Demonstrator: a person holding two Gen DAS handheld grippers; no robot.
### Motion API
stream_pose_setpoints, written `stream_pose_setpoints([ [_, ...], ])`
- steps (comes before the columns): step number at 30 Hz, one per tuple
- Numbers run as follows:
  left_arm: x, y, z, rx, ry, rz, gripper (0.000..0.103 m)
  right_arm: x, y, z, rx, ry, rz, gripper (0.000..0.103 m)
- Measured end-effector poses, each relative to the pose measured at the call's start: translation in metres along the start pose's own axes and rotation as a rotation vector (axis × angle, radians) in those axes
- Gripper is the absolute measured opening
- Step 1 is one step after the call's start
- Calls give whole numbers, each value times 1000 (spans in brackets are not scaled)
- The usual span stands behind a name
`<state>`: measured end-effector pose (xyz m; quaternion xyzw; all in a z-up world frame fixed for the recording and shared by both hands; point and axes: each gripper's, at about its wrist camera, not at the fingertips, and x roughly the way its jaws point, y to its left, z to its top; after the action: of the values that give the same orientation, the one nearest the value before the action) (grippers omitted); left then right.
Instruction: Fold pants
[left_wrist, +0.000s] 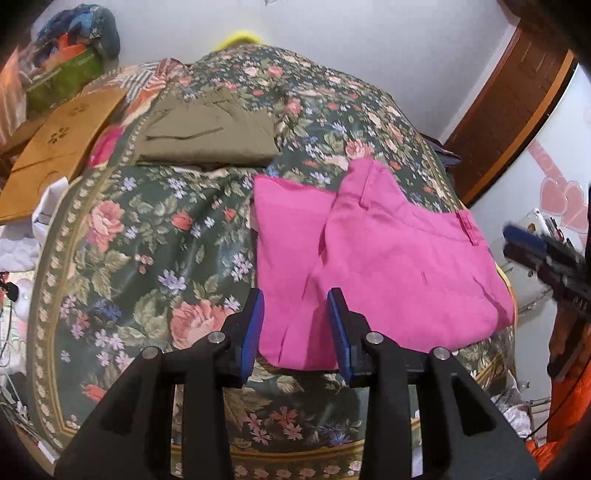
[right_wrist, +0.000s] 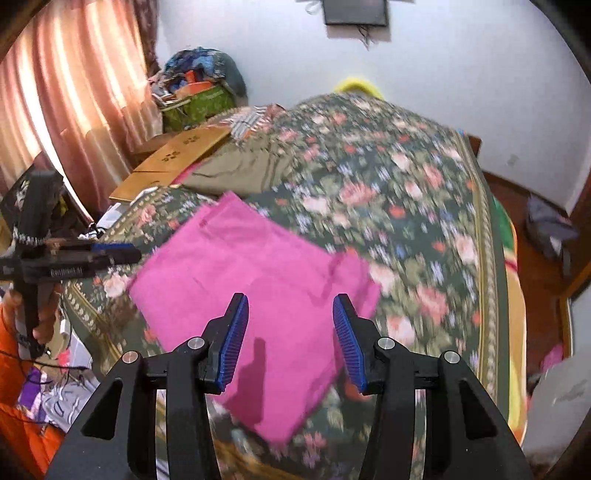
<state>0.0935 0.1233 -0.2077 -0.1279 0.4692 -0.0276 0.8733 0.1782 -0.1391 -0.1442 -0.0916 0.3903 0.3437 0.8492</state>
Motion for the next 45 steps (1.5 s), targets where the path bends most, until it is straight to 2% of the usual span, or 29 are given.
stream_pose_setpoints([
  [5,22,2,-11,9,49,49,36,27,15,14,-24,14,54,44],
  [8,29,10,-13,-16,66,47,44,52,19,10,-22,68,87,44],
  [11,24,12,-8,-15,55,55,43,73,20,2,-22,120,86,44],
  [13,16,9,0,5,32,75,43,66,17,1,-11,105,96,44],
  [18,1,-13,33,68,-40,41,43,39,4,5,17,49,70,44],
  [23,12,-52,60,158,-81,5,43,21,-21,2,67,7,8,44],
  [26,34,-69,71,192,-62,9,43,24,-35,-4,111,17,-3,44],
  [28,53,-72,77,192,-37,40,43,30,-43,-8,133,32,-4,44],
  [31,77,-63,82,158,7,65,43,40,-52,-13,160,41,-5,44],
  [34,93,-48,80,110,56,41,44,49,-59,-19,172,44,-4,44],
  [38,90,-41,79,76,57,16,44,54,-64,-23,191,56,8,44],
  [41,73,-41,79,79,35,7,44,47,-62,-20,188,51,-3,45],
  [43,58,-40,79,96,13,16,49,39,-60,-18,180,39,-16,47],
  [45,46,-37,77,100,-12,36,70,32,-58,-16,171,29,-19,47],
])
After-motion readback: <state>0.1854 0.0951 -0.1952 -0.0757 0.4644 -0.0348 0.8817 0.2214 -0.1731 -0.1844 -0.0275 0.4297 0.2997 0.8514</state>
